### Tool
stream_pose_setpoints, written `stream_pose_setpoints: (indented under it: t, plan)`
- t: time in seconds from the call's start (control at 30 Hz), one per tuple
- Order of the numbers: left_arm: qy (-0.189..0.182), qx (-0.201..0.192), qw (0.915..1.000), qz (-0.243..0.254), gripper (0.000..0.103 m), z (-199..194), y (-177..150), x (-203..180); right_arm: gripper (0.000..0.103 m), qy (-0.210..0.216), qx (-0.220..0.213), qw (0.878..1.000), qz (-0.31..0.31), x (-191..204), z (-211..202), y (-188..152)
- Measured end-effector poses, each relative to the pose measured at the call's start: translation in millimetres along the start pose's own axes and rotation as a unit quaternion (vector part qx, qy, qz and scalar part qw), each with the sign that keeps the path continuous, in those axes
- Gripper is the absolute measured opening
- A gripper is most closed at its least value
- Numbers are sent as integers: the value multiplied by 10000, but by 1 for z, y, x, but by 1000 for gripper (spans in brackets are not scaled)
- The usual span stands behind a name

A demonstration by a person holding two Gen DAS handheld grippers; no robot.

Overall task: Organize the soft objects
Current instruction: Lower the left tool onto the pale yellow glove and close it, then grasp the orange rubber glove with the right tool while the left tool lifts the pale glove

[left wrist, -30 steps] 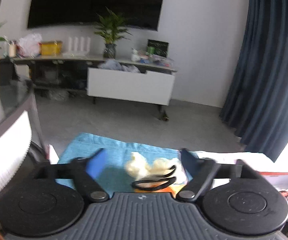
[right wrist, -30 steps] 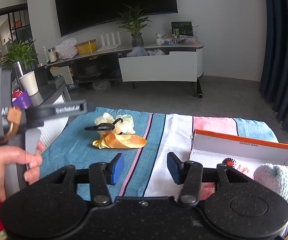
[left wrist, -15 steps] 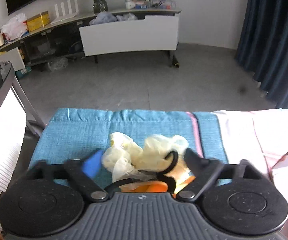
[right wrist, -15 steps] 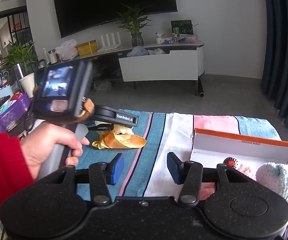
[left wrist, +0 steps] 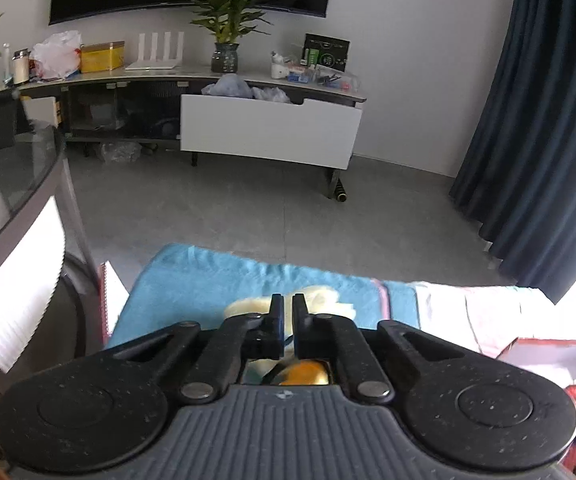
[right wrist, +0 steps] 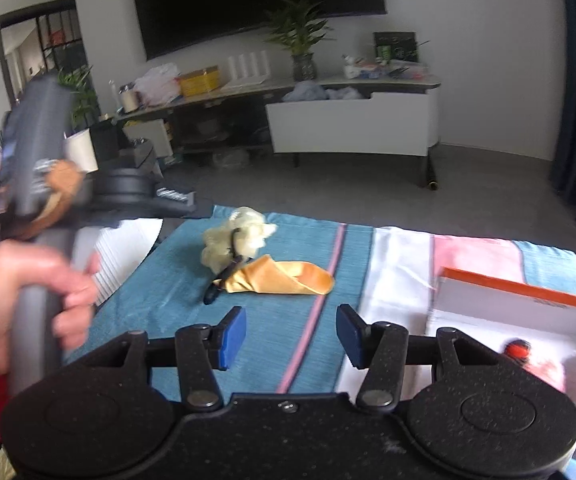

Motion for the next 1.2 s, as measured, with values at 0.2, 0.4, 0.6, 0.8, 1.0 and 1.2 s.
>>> stream_pose_setpoints:
  t: [0.2,0.4,0.6,0.8,1.0,1.2]
  plan:
    - [-109,154,9996,-207,11,2,-11,18,67,15,89,9999,-92,15,26,8]
    - [93,3,9999,-88,101,30,7,7,67,-8,1,10000,-68,19,22,9]
    - [441,669,9955,504,103,77,11,-17,67,-56,-25,9999,-110,14,26,10]
    - [152,663,9973,268,34,84,-2,-4,67,-105,83,9999,-73,7,40,14]
    - [58,246,9997,36,19,44,-3,18,75,93,220,9997,-69,13,64,19]
    - [85,94,9997,-211,19,7,-13,34,83,356,443,9980,-285,31,93,16]
Point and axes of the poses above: each gripper's, at about its wrist camera, not at the fingertips, and z roughly the way its jaws point, x to its left, y to its top, the point moved 3 cm from there along z, roughly the way its jaws point, and after that the axes turned 11 degrees about z, right-handed, at the moved point
